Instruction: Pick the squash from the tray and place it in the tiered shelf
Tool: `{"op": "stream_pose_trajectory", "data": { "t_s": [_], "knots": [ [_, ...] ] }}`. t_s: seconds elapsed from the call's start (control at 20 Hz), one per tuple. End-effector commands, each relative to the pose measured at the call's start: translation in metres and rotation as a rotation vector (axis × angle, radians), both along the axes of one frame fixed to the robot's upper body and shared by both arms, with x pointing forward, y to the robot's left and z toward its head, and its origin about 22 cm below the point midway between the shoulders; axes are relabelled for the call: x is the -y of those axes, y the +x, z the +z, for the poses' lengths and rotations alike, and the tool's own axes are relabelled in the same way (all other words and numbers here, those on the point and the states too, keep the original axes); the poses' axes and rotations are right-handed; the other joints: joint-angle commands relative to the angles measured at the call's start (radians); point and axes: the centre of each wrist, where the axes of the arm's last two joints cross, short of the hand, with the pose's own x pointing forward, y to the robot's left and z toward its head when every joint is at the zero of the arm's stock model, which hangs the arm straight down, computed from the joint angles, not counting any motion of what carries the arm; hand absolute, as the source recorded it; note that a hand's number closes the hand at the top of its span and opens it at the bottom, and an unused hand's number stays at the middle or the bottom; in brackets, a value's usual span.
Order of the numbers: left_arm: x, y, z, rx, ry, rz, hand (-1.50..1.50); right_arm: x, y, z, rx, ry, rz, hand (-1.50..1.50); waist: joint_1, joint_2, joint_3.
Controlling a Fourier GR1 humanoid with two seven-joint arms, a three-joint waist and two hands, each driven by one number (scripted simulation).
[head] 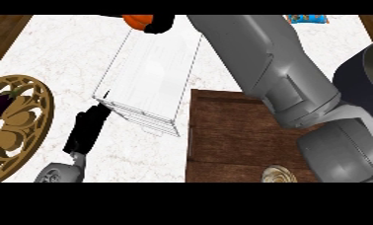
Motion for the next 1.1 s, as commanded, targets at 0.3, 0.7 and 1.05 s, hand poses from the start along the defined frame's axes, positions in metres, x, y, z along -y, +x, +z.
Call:
{"op": "stream_pose_trajectory", "data": {
  "t_s": [0.3,0.7,1.05],
  "knots": [
    [0.001,0.005,-0.003,-0.011,0.006,-0.04,0.0,0.006,0.007,-0.054,-0.593,0.146,0.061,-1.5,0.053,0.013,-0.003],
    [-0.001,0.002,-0.004,-0.016,0.01,-0.031,0.0,0.006,0.008,-0.05,-0.826,0.449,0.087,-1.5,0.047,0.008,-0.002],
    [0.003,0.001,-0.003,0.001,-0.007,-0.014,0.0,0.037,0.019,-0.02,-0.71,0.783,-0.097,-1.5,0.018,0.016,-0.002]
  ]
}}
